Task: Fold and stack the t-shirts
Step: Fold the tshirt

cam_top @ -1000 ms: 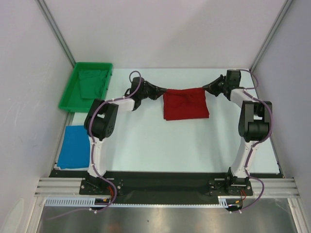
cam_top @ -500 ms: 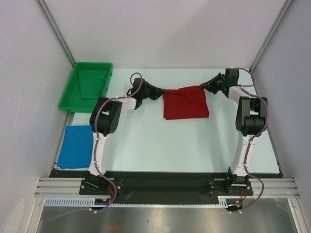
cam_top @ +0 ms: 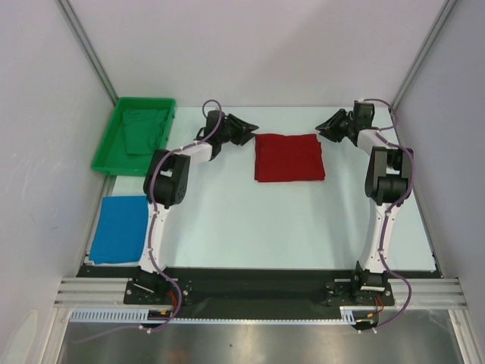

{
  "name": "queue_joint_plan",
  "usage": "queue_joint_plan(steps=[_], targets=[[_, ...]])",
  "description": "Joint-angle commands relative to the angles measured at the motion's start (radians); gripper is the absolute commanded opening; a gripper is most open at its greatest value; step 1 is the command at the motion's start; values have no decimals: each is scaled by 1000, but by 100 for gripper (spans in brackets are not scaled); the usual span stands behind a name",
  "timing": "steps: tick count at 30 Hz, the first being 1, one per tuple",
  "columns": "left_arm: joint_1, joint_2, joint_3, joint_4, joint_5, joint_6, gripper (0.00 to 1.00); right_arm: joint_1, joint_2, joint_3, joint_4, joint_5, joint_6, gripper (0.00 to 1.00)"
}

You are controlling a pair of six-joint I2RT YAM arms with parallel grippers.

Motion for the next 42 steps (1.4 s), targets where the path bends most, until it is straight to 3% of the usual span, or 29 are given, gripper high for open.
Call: queue_joint_plan(steps=[1, 3, 6, 9, 17, 21, 27, 36, 42], targets=[[29, -51, 127, -124, -8, 297, 44, -51, -40, 63, -42, 22, -167, 40], [37, -80, 181, -263, -28, 507, 43, -67, -66, 52, -67, 5, -246, 46], [37, -162, 81, -184, 17, 633, 49, -73, -115, -18, -59, -64, -334, 54], [32, -117, 87, -162, 144, 624, 43, -72, -134, -117, 40, -151, -328, 55], [-14, -38, 193, -265, 111, 722, 37, -55, -86, -107, 156, -237, -351, 45], [-28, -1, 256, -302, 95, 733, 34, -50, -33, -41, 145, -244, -346, 45], [-35, 30, 282, -351, 45, 750, 40, -36, 32, 28, 113, -231, -366, 48], [-46, 42, 296, -408, -43, 773, 36, -16, 101, 97, 93, -237, -372, 47], [-46, 102, 369, -436, -40, 756, 41, -12, 116, 108, 87, -222, -380, 49]])
